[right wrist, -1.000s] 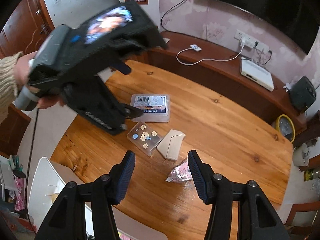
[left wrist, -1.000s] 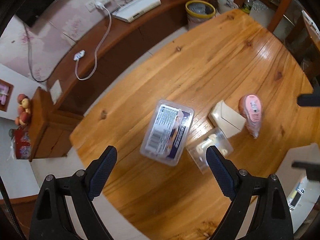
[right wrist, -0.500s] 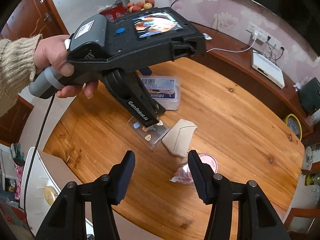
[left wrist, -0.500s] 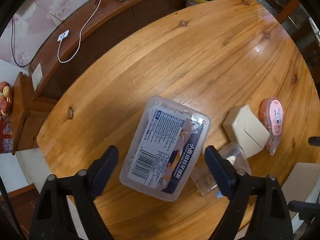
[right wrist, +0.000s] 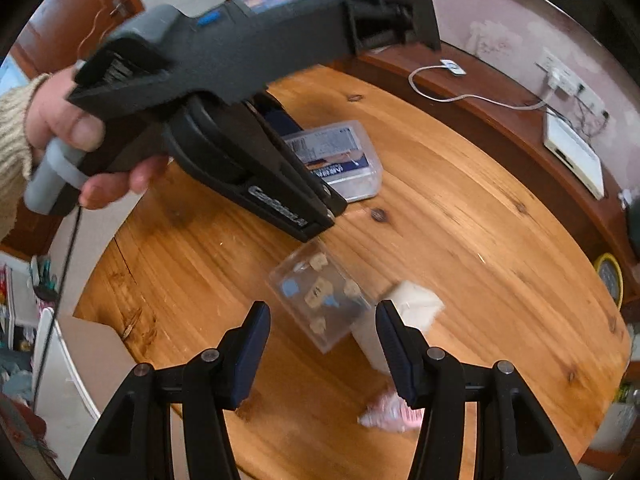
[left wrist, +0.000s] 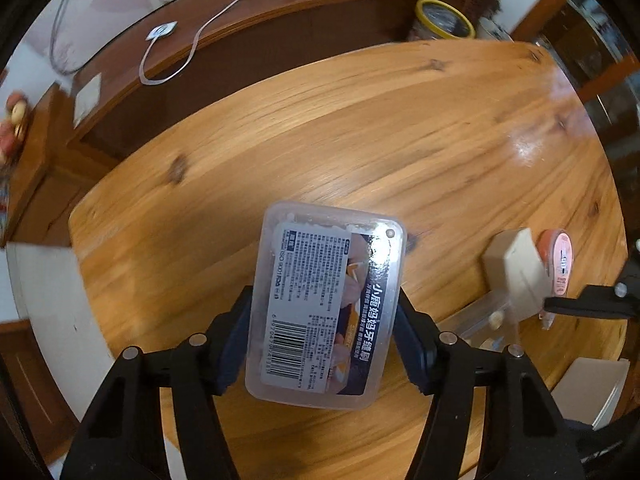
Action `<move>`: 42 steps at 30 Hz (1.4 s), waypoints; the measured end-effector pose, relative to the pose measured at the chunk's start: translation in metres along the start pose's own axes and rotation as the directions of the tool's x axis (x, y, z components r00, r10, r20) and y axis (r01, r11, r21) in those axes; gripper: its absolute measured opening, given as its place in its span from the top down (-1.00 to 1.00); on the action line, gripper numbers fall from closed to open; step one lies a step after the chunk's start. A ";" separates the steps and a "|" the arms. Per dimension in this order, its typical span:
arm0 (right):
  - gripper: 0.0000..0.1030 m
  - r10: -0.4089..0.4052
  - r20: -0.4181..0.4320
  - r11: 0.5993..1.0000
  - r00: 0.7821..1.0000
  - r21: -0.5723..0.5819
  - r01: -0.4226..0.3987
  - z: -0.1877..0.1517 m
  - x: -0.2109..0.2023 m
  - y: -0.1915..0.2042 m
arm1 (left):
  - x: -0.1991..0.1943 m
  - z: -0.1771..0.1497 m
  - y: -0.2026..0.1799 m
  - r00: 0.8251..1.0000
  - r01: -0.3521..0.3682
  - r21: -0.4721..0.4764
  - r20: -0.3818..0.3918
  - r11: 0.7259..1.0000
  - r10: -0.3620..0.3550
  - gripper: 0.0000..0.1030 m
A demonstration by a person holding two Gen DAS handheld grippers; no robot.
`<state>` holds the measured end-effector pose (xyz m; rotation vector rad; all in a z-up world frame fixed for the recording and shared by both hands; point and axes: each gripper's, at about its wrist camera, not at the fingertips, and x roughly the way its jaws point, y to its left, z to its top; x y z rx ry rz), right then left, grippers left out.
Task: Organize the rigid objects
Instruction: 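Move both tools back to the table and grasp the clear barcode box with the left tool, then carry the barcode box with the left tool while the right tool grasps the clear sticker box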
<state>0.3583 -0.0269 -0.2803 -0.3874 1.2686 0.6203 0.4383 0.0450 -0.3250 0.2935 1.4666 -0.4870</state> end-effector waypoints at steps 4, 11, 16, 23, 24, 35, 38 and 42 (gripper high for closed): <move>-0.08 -0.018 -0.021 0.997 1.000 -0.069 0.016 0.008 0.015 0.009 | -0.002 -0.011 0.021 1.000 0.001 -0.065 0.001 0.998 -0.001 -0.30; -0.28 -0.046 -0.070 0.983 0.997 -0.182 0.032 0.015 0.038 0.015 | -0.011 -0.034 0.035 1.000 0.022 -0.105 0.017 0.994 -0.020 -0.30; -0.19 -0.071 -0.099 0.972 0.993 -0.230 0.046 0.013 0.048 0.020 | -0.020 -0.047 0.033 0.999 0.040 -0.120 0.029 0.992 -0.037 -0.30; -0.10 -0.043 -0.058 0.989 0.997 -0.142 0.035 0.012 0.032 0.017 | -0.039 -0.064 0.022 0.997 0.063 -0.133 0.054 0.989 -0.056 -0.30; -0.10 -0.038 -0.043 0.991 0.998 -0.129 0.033 0.008 0.024 0.019 | -0.045 -0.067 0.018 0.996 0.067 -0.134 0.062 0.989 -0.060 -0.30; -0.10 -0.040 0.189 0.999 0.981 0.009 0.039 -0.034 -0.100 0.036 | -0.134 -0.113 -0.044 0.983 0.034 -0.098 0.184 0.995 -0.015 -0.30; -0.10 -0.062 0.246 0.997 0.967 0.051 0.051 -0.055 -0.140 0.045 | -0.163 -0.130 -0.065 0.974 0.008 -0.082 0.227 0.997 0.011 -0.30; -0.10 -0.095 0.286 0.991 0.953 0.114 0.065 -0.081 -0.177 0.056 | -0.195 -0.153 -0.087 0.961 -0.022 -0.079 0.274 0.997 0.043 -0.30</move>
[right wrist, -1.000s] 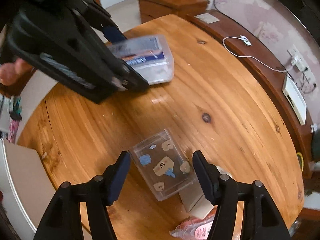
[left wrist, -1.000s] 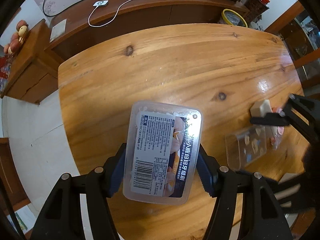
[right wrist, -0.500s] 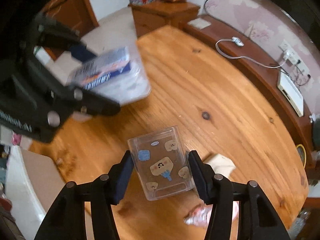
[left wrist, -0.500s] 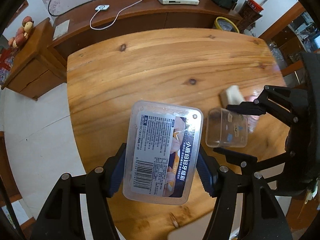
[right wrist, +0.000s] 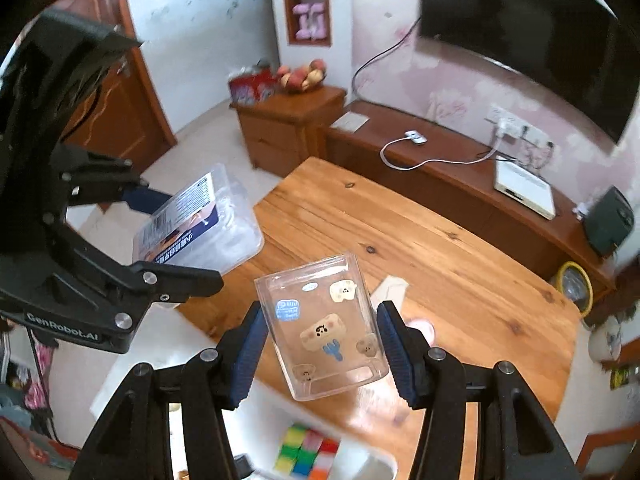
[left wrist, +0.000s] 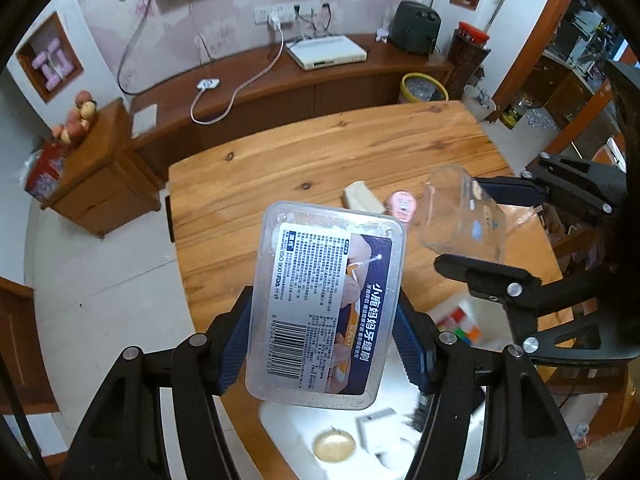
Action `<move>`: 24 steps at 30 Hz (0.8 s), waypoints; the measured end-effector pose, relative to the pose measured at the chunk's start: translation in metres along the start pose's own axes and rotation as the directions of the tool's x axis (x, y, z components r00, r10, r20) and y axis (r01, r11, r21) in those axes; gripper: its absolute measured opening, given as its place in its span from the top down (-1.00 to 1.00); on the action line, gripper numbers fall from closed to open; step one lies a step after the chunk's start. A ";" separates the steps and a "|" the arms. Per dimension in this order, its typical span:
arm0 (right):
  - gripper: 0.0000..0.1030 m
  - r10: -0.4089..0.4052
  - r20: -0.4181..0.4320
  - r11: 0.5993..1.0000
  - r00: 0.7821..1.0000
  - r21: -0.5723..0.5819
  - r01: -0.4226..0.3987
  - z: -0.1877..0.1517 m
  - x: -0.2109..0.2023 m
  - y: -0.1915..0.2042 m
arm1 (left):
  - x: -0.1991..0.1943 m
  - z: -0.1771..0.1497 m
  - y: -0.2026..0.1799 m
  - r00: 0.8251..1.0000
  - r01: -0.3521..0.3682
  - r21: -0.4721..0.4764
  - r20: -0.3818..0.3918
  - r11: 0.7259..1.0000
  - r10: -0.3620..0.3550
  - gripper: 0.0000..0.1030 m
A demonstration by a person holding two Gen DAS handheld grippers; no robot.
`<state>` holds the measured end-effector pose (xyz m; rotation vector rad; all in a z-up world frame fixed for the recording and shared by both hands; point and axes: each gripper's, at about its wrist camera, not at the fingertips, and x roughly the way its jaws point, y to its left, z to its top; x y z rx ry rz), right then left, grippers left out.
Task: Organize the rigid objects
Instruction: 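Carry the barcode box with the left tool while the right tool grasps the clear sticker box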
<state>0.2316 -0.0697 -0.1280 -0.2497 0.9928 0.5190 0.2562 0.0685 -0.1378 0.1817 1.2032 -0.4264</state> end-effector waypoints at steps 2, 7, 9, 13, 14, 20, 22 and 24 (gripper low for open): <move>-0.10 -0.041 0.011 0.998 0.999 0.038 0.040 -0.011 -0.022 0.009 | -0.017 -0.012 -0.008 1.000 0.010 -0.016 0.022 1.000 -0.010 -0.30; -0.10 -0.050 0.020 0.992 0.999 0.113 0.047 -0.041 -0.053 0.030 | -0.038 -0.048 -0.031 0.995 -0.049 -0.020 0.082 0.999 0.050 -0.30; -0.10 -0.056 0.024 0.991 0.998 0.125 0.052 -0.057 -0.061 0.043 | -0.038 -0.062 -0.034 0.996 -0.033 -0.058 0.078 0.998 0.037 -0.30; -0.10 -0.111 0.004 0.989 0.994 0.099 0.110 -0.089 -0.067 0.067 | -0.029 -0.091 -0.038 0.995 -0.066 -0.131 0.066 0.989 0.075 -0.30; -0.09 -0.101 -0.005 0.989 0.995 0.106 0.101 -0.098 -0.065 0.071 | -0.025 -0.097 -0.038 0.995 -0.072 -0.151 0.056 0.986 0.081 -0.30; -0.10 -0.112 -0.077 0.977 0.991 0.173 0.124 -0.136 -0.051 0.085 | 0.002 -0.136 -0.042 0.997 -0.083 -0.243 -0.025 0.967 0.079 -0.30; -0.10 -0.116 -0.104 0.975 0.988 0.177 0.133 -0.146 -0.045 0.087 | 0.010 -0.147 -0.047 0.996 -0.085 -0.255 -0.053 0.963 0.074 -0.30; -0.10 -0.117 -0.146 0.974 0.982 0.178 0.142 -0.158 -0.036 0.089 | 0.018 -0.154 -0.054 0.993 -0.109 -0.246 -0.067 0.963 0.095 -0.31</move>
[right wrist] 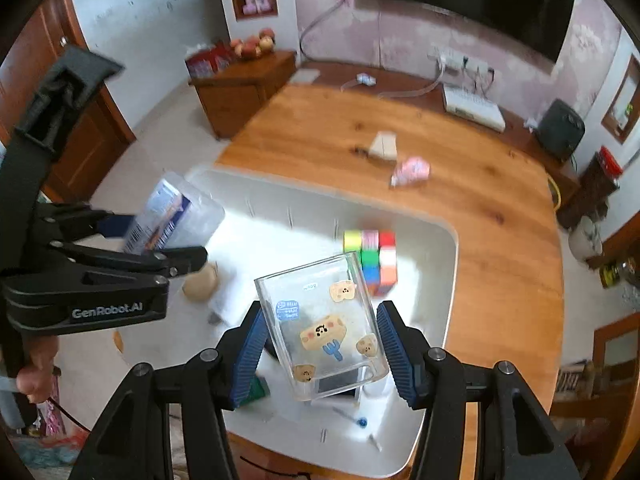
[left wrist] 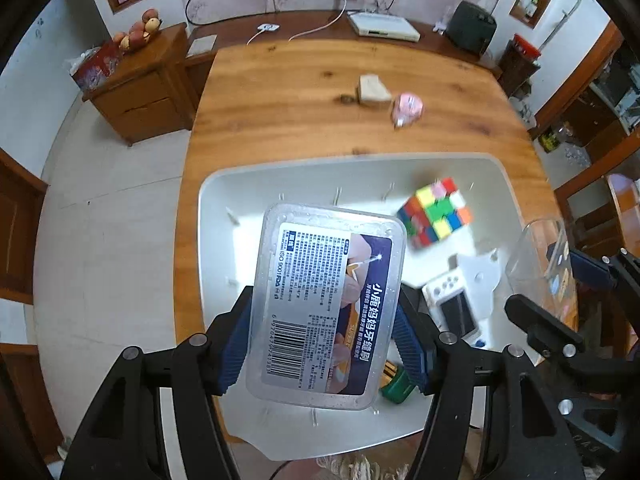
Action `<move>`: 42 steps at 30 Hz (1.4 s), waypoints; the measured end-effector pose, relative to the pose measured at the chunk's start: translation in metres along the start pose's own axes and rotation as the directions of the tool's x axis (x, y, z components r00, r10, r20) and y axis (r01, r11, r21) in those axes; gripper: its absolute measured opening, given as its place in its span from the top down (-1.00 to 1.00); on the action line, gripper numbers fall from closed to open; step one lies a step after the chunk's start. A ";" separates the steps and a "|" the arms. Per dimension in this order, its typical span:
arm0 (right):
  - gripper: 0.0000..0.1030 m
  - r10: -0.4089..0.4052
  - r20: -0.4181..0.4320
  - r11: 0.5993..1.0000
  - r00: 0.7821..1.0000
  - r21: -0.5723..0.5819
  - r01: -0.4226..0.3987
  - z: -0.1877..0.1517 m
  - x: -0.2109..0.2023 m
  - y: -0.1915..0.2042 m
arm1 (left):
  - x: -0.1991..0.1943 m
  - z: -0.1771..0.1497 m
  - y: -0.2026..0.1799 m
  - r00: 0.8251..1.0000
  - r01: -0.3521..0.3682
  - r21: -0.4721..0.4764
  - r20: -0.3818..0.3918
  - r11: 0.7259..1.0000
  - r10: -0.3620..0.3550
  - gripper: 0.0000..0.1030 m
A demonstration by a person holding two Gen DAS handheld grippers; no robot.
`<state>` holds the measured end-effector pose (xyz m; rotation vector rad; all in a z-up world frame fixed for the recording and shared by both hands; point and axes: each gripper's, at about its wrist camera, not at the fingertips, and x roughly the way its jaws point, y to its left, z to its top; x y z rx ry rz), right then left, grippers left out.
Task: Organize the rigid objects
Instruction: 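Carry the barcode box with the left tool while the right tool grasps the clear sticker box, then release the barcode box in the tray with the left tool while the right tool releases the sticker box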
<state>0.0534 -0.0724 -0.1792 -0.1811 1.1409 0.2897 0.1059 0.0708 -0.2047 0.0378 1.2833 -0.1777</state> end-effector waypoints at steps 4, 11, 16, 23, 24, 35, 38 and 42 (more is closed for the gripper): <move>-0.10 -0.028 -0.102 1.000 0.994 0.010 0.029 -0.018 0.028 0.001 | 0.013 -0.020 -0.012 0.999 -0.047 0.022 -0.011 0.999 0.047 -0.31; -0.10 -0.057 -0.215 0.997 0.975 0.044 0.068 -0.032 0.055 -0.008 | 0.044 -0.037 -0.016 0.993 -0.084 0.036 -0.076 0.996 0.087 -0.31; -0.10 -0.071 -0.264 0.997 0.962 0.023 0.080 -0.039 0.071 -0.004 | 0.062 -0.044 -0.019 0.987 -0.099 0.050 -0.119 0.994 0.105 -0.31; -0.11 -0.078 -0.304 0.997 0.950 0.002 0.083 -0.039 0.082 -0.001 | 0.079 -0.045 -0.021 0.979 -0.117 0.072 -0.160 0.990 0.127 -0.31; -0.11 -0.079 -0.309 0.997 0.948 0.000 0.083 -0.039 0.082 -0.001 | 0.080 -0.045 -0.021 0.978 -0.117 0.073 -0.164 0.990 0.128 -0.31; -0.34 -0.107 -0.341 0.994 0.934 -0.054 0.094 -0.034 0.096 0.008 | 0.093 -0.035 -0.008 0.973 -0.087 0.031 -0.211 0.996 0.092 -0.61; -0.34 -0.118 -0.332 0.992 0.936 -0.076 0.098 -0.034 0.095 0.012 | 0.092 -0.034 -0.005 0.973 -0.099 0.030 -0.209 0.995 0.103 -0.68; -0.34 -0.122 -0.319 0.991 0.940 -0.084 0.100 -0.032 0.094 0.018 | 0.089 -0.034 -0.005 0.973 -0.117 0.037 -0.196 0.992 0.122 -0.75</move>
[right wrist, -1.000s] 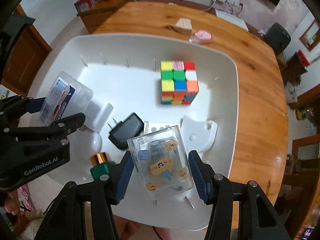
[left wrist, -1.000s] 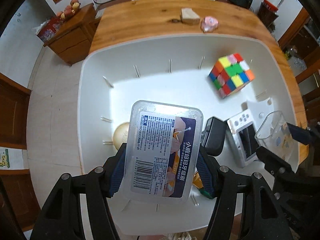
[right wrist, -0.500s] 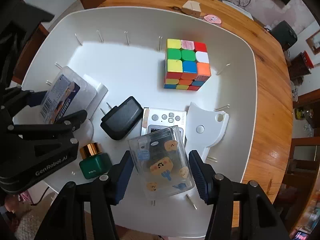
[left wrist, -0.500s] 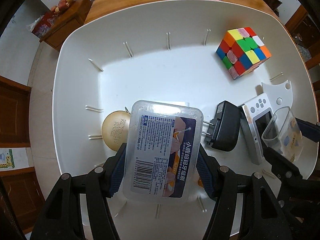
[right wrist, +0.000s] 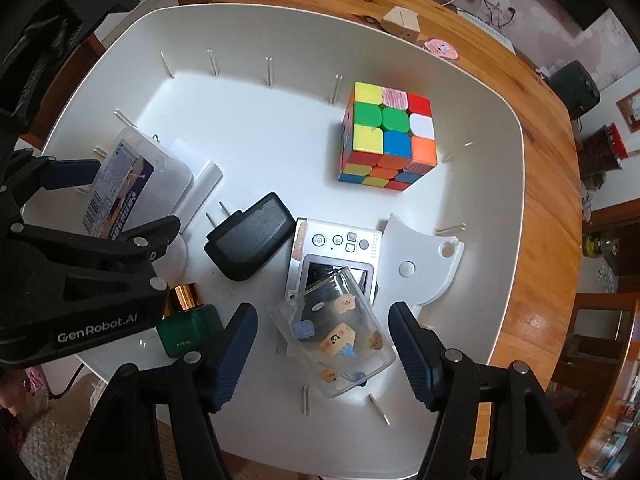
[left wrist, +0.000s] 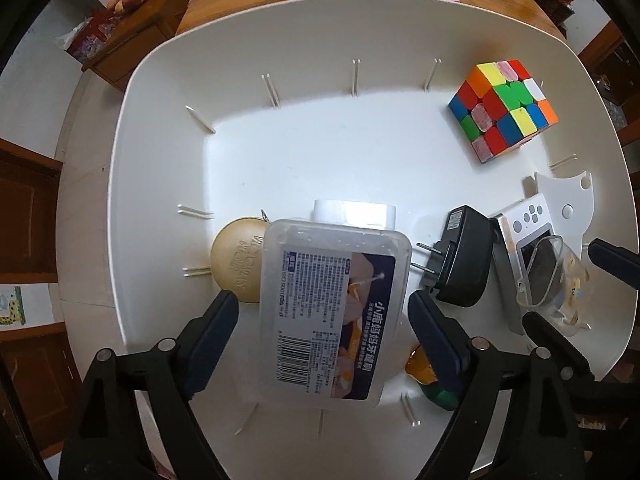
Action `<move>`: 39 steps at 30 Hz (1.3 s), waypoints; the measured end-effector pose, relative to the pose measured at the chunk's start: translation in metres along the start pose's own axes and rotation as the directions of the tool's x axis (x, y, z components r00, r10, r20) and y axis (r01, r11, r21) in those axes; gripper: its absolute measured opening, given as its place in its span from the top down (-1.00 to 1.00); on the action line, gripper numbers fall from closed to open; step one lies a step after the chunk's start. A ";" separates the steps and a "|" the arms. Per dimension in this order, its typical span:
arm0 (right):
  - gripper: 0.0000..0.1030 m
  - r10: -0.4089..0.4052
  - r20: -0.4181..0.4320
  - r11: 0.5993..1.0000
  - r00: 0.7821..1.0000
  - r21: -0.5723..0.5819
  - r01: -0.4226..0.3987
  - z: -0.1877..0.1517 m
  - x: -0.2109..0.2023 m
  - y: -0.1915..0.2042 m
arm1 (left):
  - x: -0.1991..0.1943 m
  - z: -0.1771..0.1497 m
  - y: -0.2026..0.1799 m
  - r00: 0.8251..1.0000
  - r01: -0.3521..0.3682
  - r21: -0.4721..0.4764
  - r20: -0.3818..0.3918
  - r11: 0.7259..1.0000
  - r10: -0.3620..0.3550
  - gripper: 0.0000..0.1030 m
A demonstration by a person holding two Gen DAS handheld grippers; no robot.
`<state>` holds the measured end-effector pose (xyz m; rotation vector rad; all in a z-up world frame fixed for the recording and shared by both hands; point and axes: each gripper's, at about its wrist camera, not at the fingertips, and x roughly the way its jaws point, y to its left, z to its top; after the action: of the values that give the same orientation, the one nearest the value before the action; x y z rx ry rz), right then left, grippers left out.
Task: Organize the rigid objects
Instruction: 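Release the barcode box in the tray with the left tool while the right tool releases the sticker box, then move both tools back over the table toward the beige block and pink roller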
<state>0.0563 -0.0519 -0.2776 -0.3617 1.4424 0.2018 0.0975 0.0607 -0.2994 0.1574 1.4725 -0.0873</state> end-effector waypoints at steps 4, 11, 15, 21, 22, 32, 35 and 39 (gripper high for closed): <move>-0.34 0.001 0.031 1.000 1.000 0.009 -0.001 0.000 -0.006 -0.004 | -0.007 -0.003 0.001 1.000 -0.012 0.002 0.024 1.000 0.012 -0.76; -0.39 0.025 0.101 0.999 0.995 0.035 -0.028 -0.008 -0.025 -0.015 | -0.035 -0.003 -0.004 0.996 -0.019 -0.015 0.085 1.000 0.020 -0.86; -0.39 0.074 0.148 0.994 0.986 0.073 -0.086 -0.011 -0.035 -0.029 | -0.048 -0.004 -0.001 0.992 -0.016 -0.026 0.127 1.000 0.020 -0.86; -0.39 0.120 0.202 0.982 0.972 0.120 -0.147 -0.013 -0.045 -0.042 | -0.061 -0.004 0.000 0.988 0.002 -0.038 0.156 0.999 0.004 -0.86; -0.39 0.128 0.214 0.979 0.969 0.127 -0.158 -0.013 -0.046 -0.045 | -0.065 -0.004 0.002 0.987 0.008 -0.041 0.162 0.999 -0.001 -0.86; -0.39 0.166 0.304 0.963 0.938 0.154 -0.221 -0.021 -0.077 -0.069 | -0.120 0.013 0.009 0.967 0.070 -0.054 0.247 0.996 -0.054 -0.86; -0.39 0.181 0.325 0.957 0.928 0.158 -0.242 -0.020 -0.090 -0.077 | -0.137 0.023 0.005 0.960 0.076 -0.038 0.271 0.996 -0.062 -0.86; -0.39 0.177 0.349 0.952 0.920 0.177 -0.250 -0.014 -0.108 -0.092 | -0.164 0.040 -0.002 0.949 0.062 -0.001 0.309 0.998 -0.059 -0.86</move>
<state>0.0621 -0.1339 -0.1611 0.0155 1.1551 0.2656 0.1205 0.0464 -0.1329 0.0850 1.1643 -0.1478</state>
